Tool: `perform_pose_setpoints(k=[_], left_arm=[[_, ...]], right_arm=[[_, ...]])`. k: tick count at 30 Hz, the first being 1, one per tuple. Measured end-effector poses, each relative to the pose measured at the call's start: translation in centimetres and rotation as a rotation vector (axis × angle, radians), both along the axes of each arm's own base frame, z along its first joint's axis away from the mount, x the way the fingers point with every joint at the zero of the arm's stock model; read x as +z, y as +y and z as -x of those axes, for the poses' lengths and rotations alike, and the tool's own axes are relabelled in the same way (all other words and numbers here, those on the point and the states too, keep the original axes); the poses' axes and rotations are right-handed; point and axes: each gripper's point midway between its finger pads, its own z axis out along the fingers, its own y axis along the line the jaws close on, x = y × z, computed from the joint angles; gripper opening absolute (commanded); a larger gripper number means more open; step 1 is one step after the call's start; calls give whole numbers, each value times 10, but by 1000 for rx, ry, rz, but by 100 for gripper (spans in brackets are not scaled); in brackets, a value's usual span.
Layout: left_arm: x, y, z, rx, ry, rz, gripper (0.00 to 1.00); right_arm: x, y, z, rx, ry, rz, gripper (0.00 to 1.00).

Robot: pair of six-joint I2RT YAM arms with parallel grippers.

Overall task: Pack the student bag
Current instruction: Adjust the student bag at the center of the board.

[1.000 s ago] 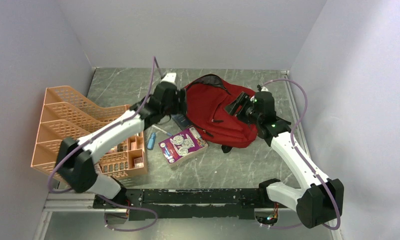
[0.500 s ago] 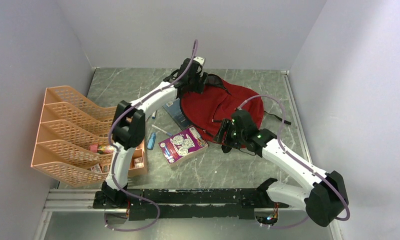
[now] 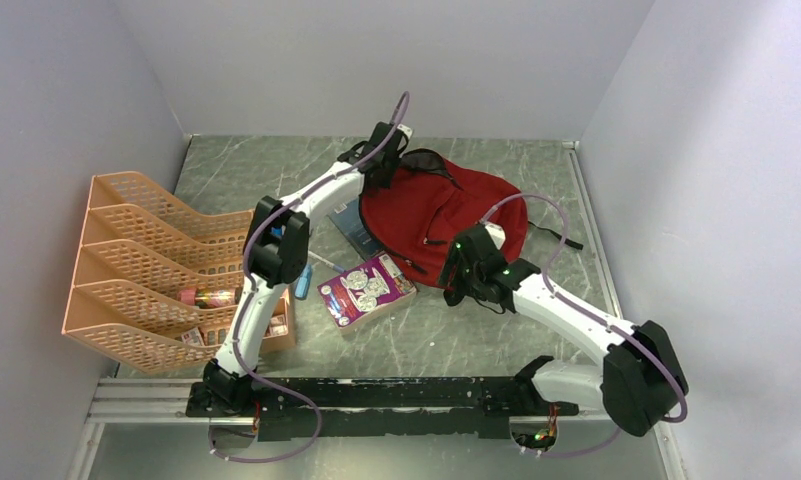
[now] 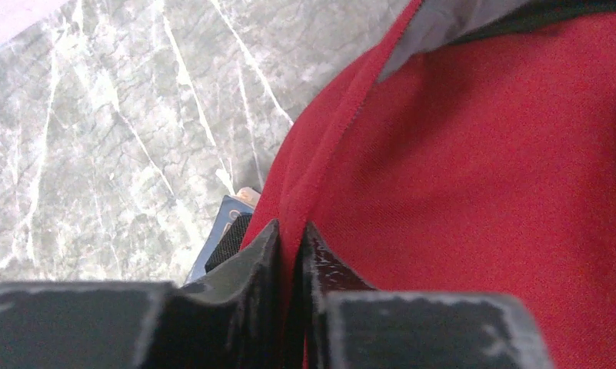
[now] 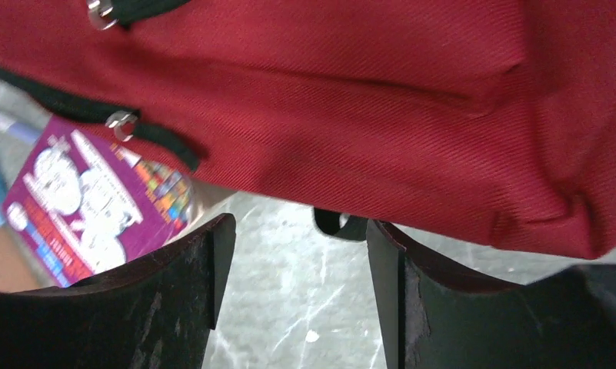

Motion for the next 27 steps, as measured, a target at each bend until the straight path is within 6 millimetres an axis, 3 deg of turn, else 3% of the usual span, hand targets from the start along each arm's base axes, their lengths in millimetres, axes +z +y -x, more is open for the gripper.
perform_pose_setpoints(k=[4, 7, 10, 13, 17, 21, 24, 27], left_arm=[[-5, -3, 9, -29, 34, 14, 5], [-5, -7, 28, -55, 74, 46, 5], [6, -16, 52, -87, 104, 91, 5], [25, -41, 78, -138, 126, 166, 5], [42, -86, 129, -221, 175, 262, 5], [35, -115, 196, -274, 266, 325, 5], [17, -108, 242, -262, 353, 345, 27], [3, -90, 263, -217, 403, 347, 44]], right_arm=[[-11, -23, -19, -92, -13, 70, 67], [-12, -54, -41, -201, -27, 84, 66], [-8, -87, -65, -303, -48, 102, 66], [4, -106, -92, -361, -73, 111, 66], [23, -119, -143, -394, -122, 93, 67], [23, -135, -185, -400, -117, 104, 69], [20, -141, -187, -394, -106, 111, 69], [25, -142, -176, -379, -115, 108, 70]])
